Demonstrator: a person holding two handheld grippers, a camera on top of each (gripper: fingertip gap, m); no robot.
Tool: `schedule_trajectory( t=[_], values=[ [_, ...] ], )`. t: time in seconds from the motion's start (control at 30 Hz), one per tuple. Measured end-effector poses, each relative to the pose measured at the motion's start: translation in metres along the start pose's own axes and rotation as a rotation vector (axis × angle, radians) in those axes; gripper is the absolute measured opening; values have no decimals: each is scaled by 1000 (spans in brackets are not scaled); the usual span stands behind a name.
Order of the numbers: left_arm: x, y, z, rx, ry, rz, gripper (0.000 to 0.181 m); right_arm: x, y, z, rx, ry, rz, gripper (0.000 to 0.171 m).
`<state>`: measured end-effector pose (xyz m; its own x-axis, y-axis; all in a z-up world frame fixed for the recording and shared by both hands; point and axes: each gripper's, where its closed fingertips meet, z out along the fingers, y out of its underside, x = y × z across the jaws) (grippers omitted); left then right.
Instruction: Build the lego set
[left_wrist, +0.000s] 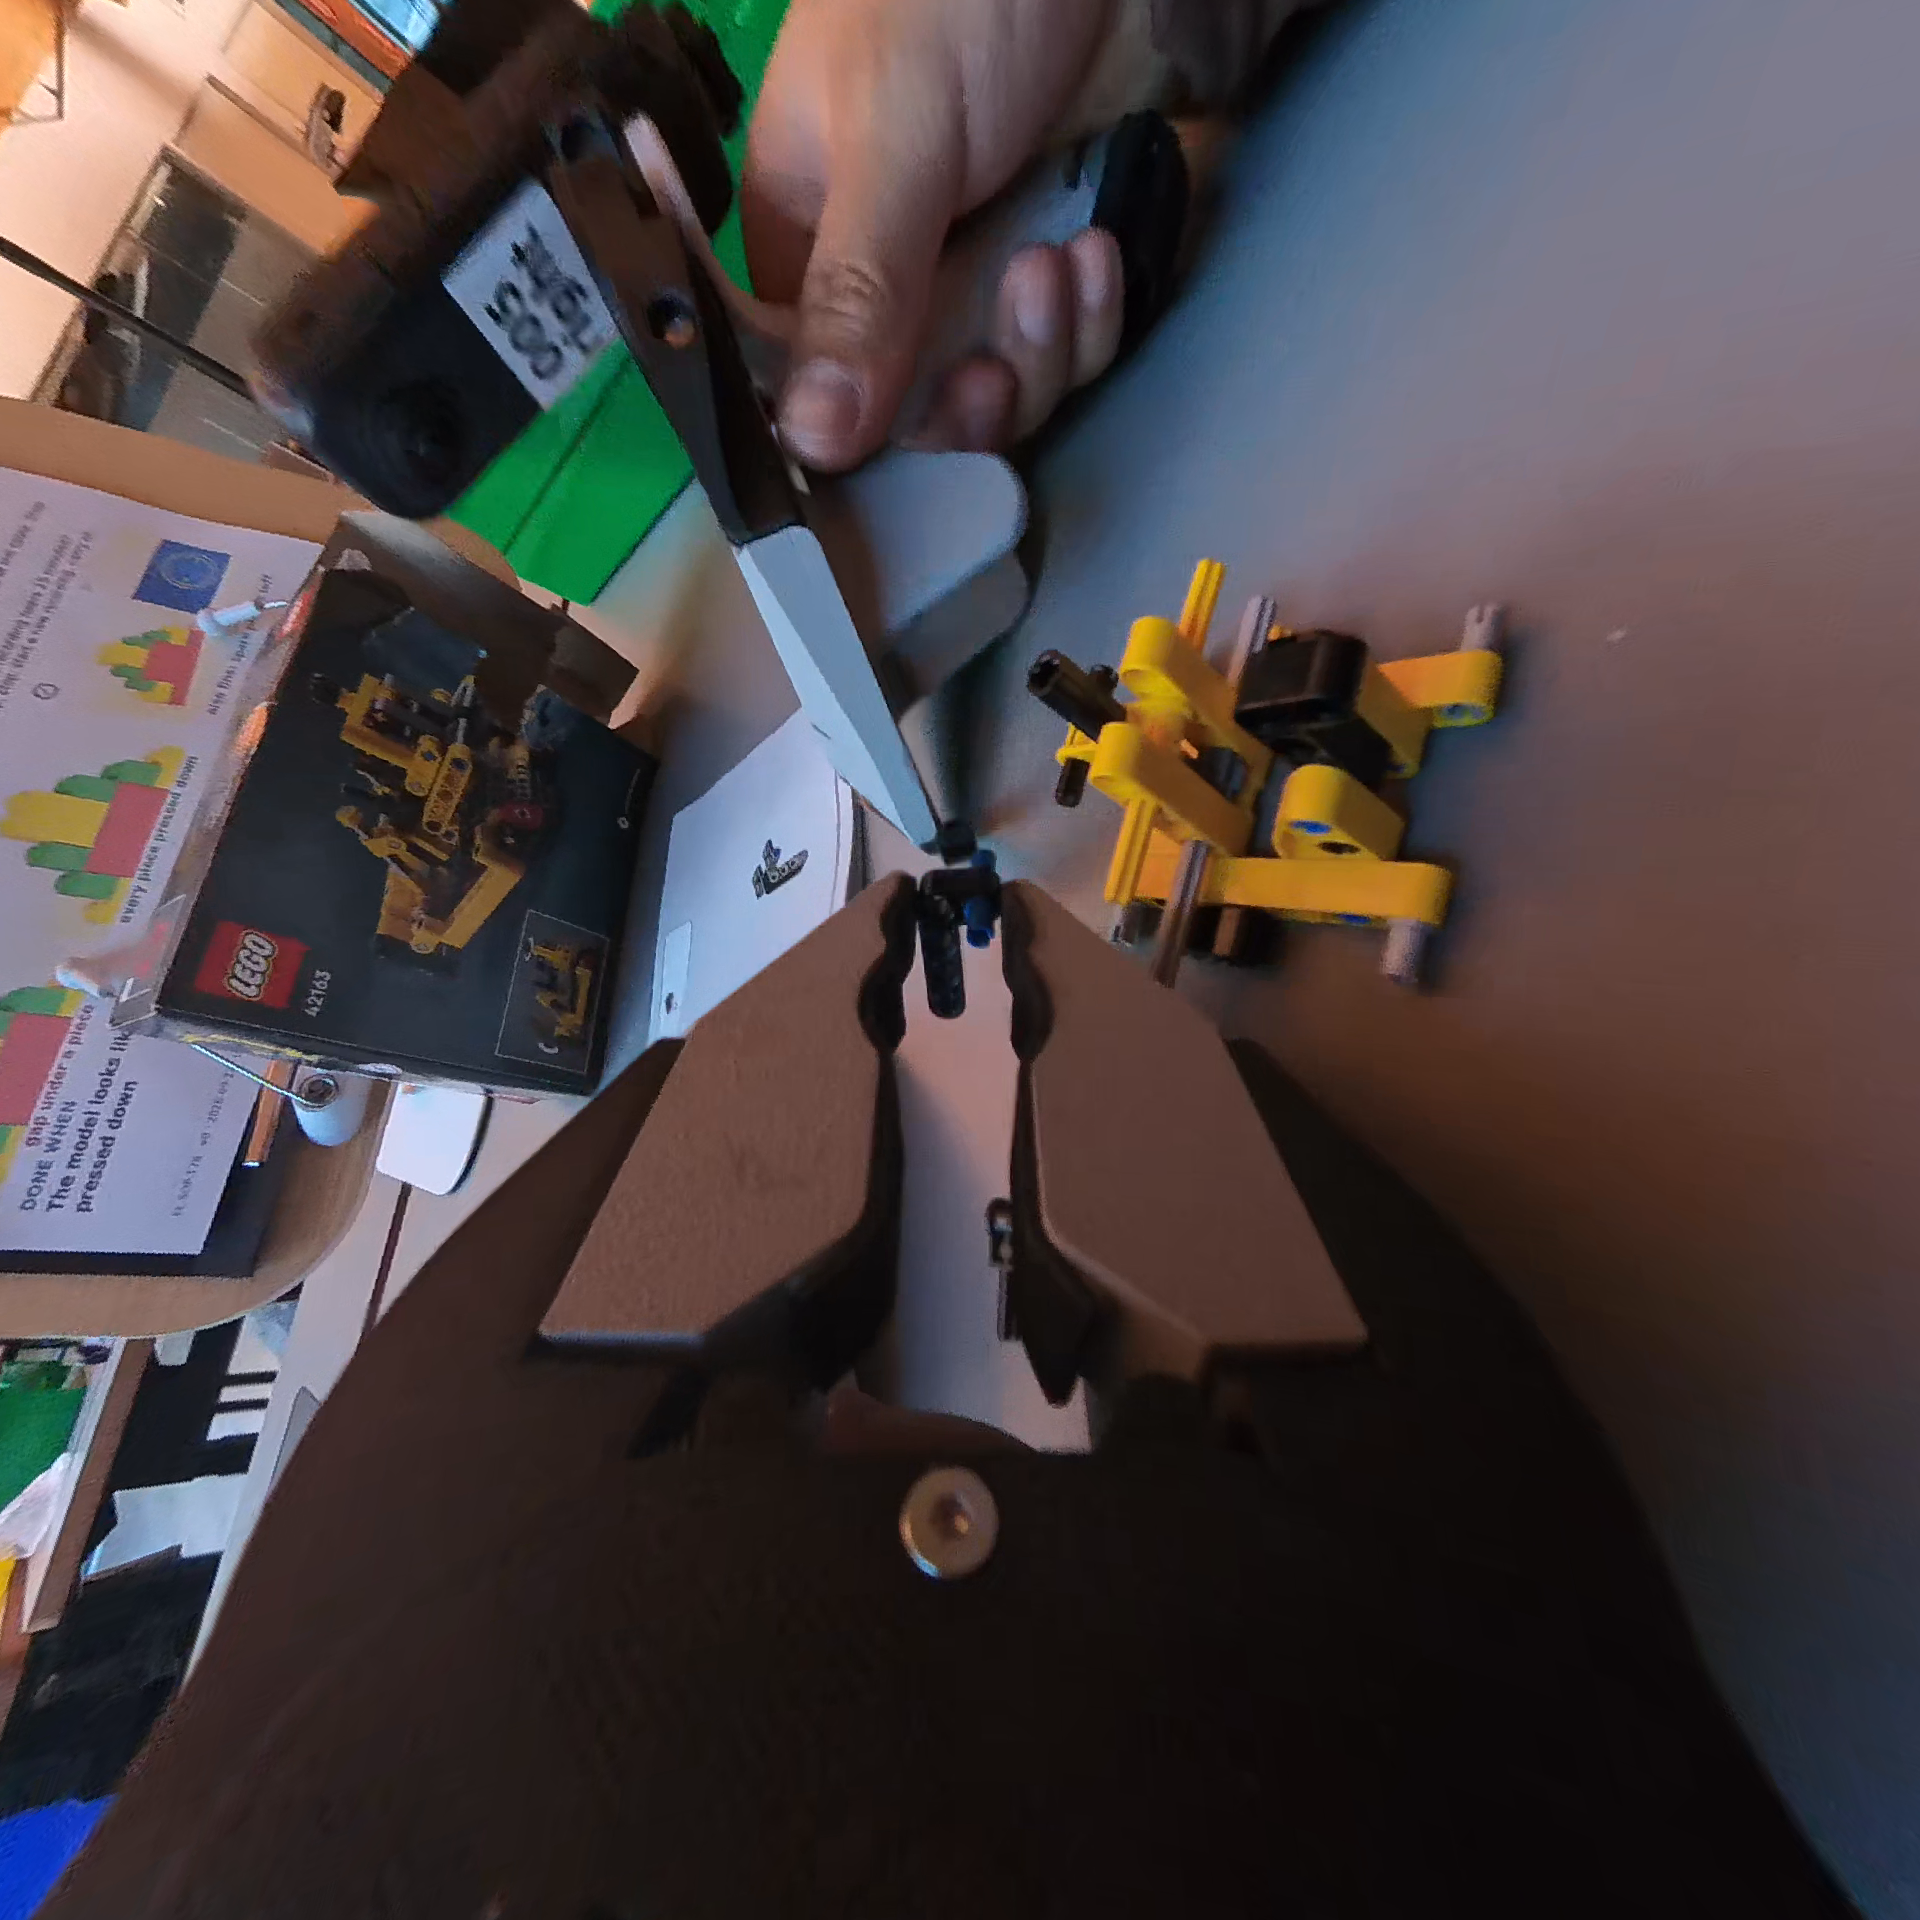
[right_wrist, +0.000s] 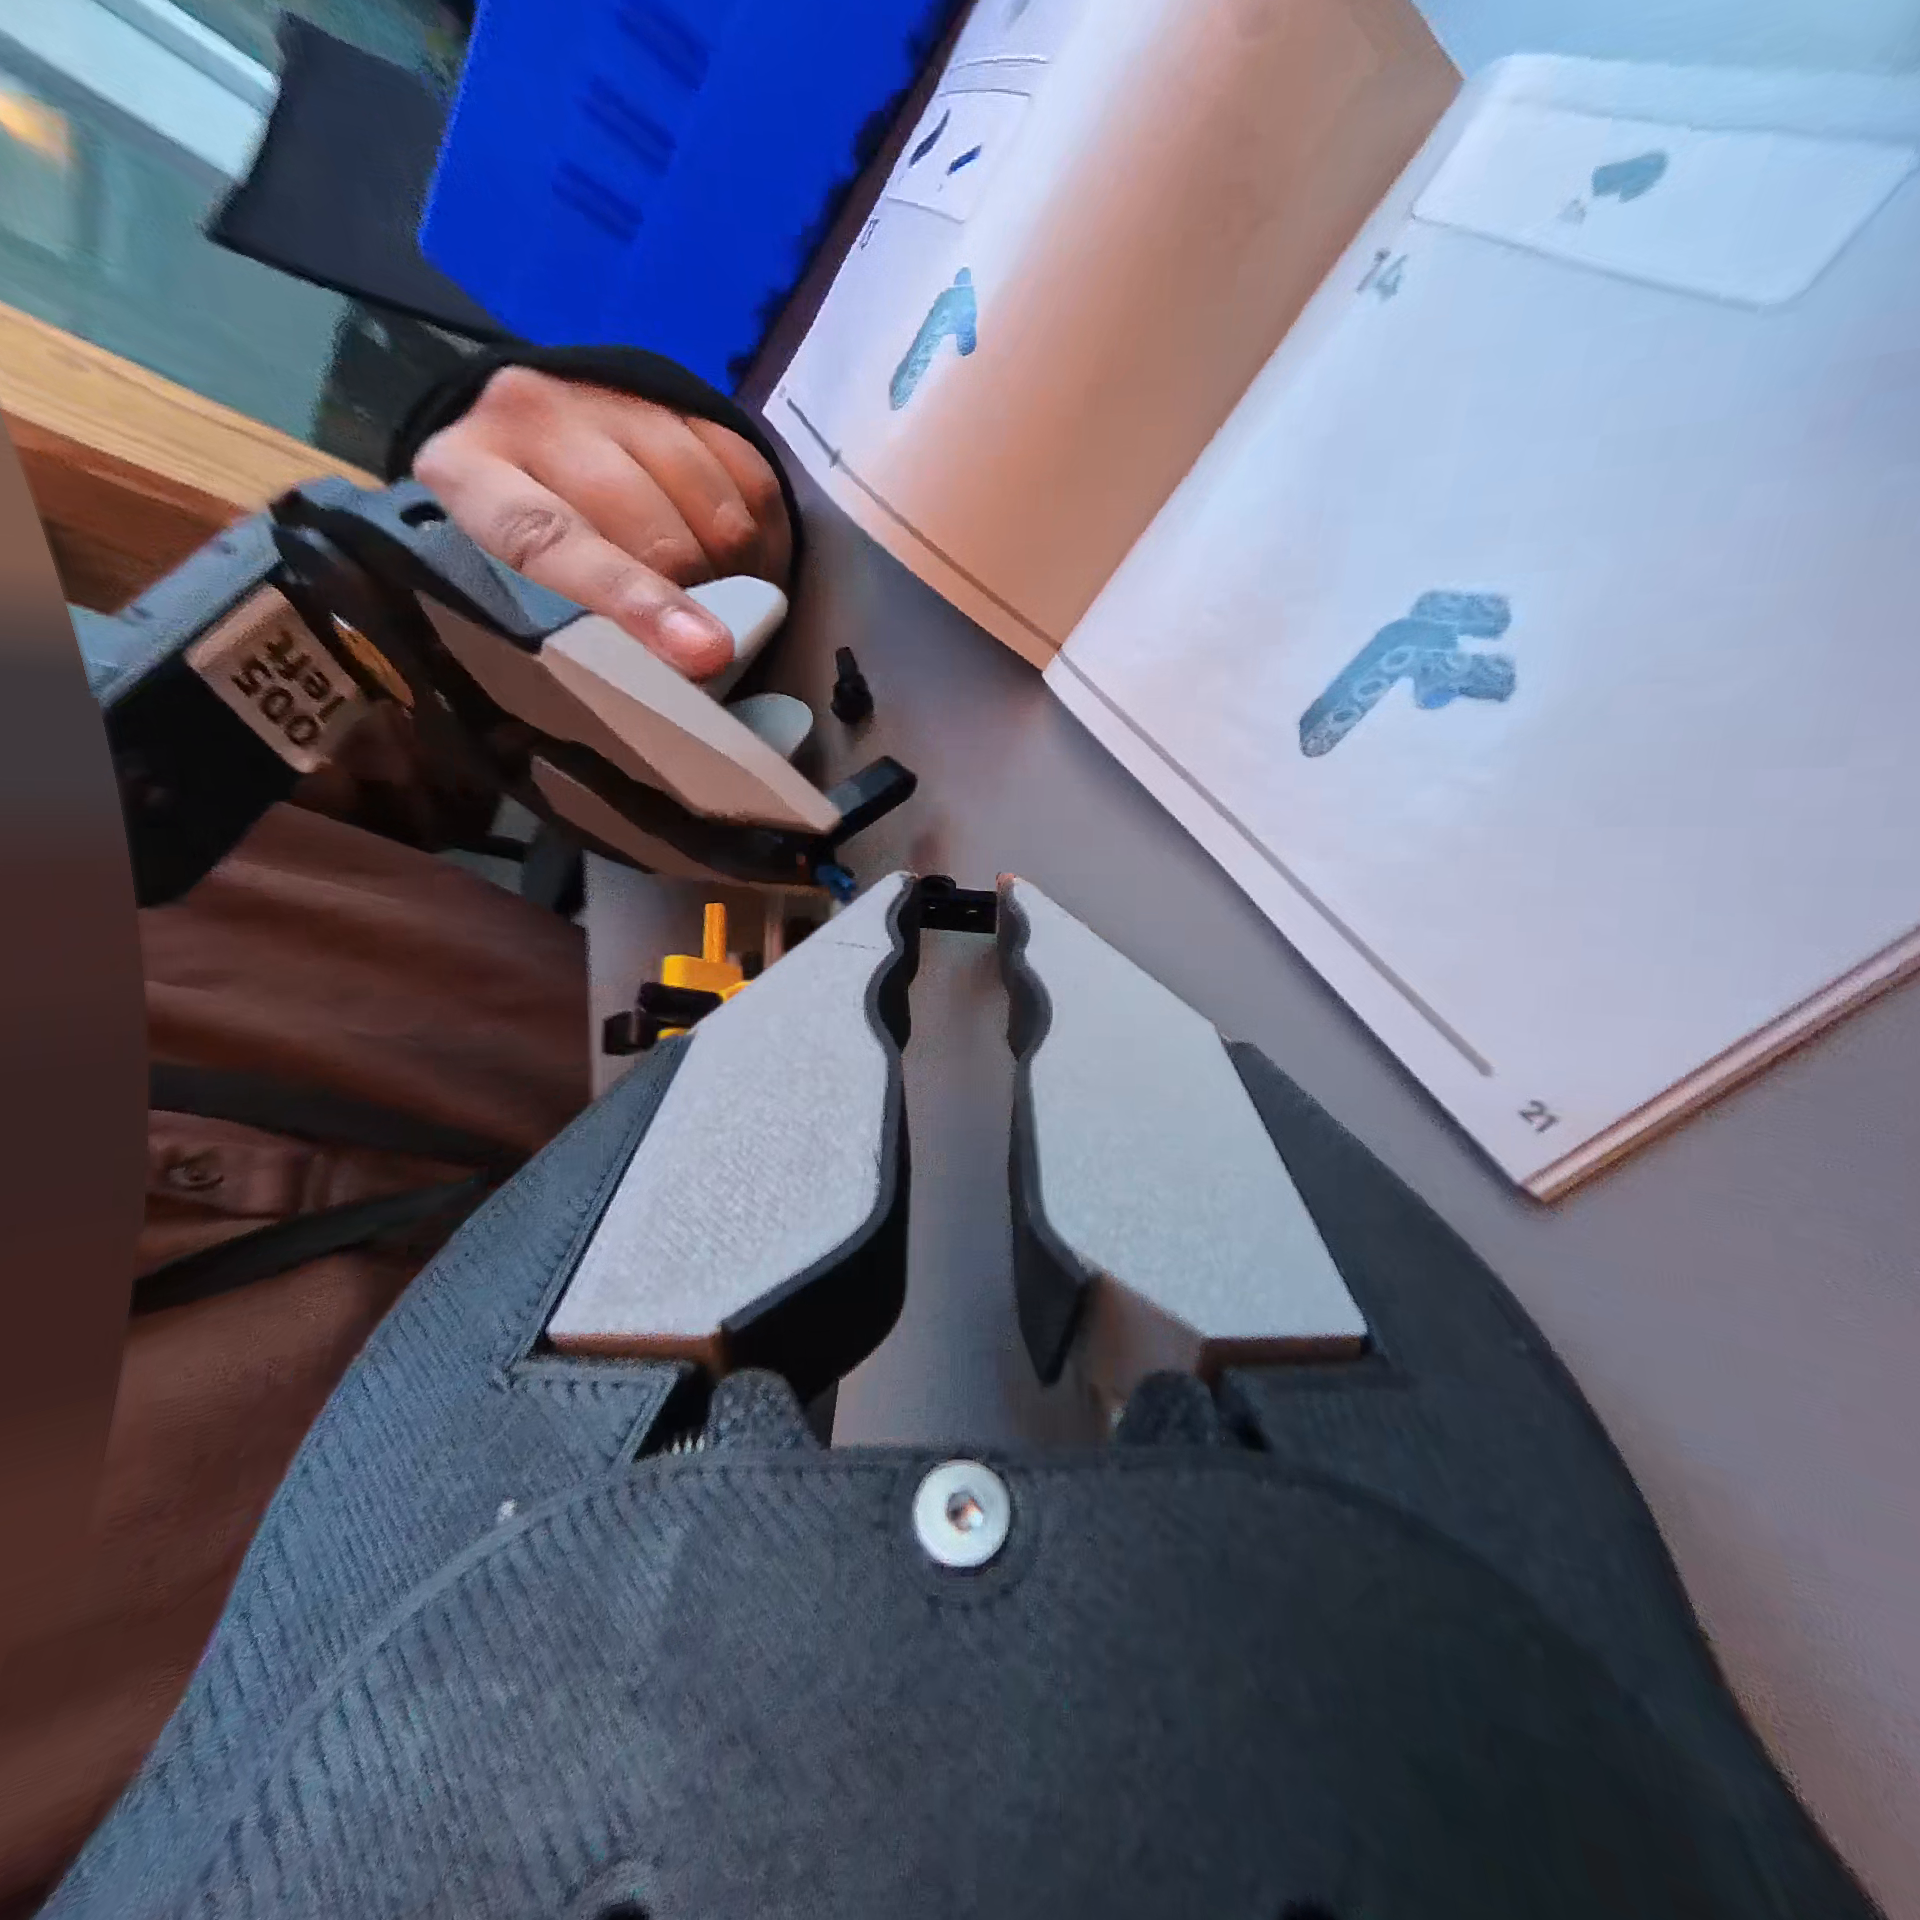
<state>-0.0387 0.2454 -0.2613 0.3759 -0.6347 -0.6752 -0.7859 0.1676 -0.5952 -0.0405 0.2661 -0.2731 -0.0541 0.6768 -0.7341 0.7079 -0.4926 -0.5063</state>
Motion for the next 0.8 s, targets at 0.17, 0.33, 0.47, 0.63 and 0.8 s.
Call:
schedule_trajectory(
  t=[0.17, 0.33, 0.47, 0.63, 0.8],
  values=[
    [-3, 8, 3, -48, -13, -8, 13, -6, -1, 4, -21, 70, -175, 11],
    [-9, 20, 4, -107, -30, -31, 13, -20, -12, 3, 39, 31, -250, 17],
    [-11, 24, 5, -128, -40, -40, 14, -14, -11, -4, 24, 82, -300, 19],
    [-10, 23, 4, -121, -36, -33, 13, -2, 10, -2, -117, 189, -424, 11],
    [-13, 25, 2, -123, -36, -43, 13, -10, 15, 9, -142, 155, -473, 19]
  ],
)
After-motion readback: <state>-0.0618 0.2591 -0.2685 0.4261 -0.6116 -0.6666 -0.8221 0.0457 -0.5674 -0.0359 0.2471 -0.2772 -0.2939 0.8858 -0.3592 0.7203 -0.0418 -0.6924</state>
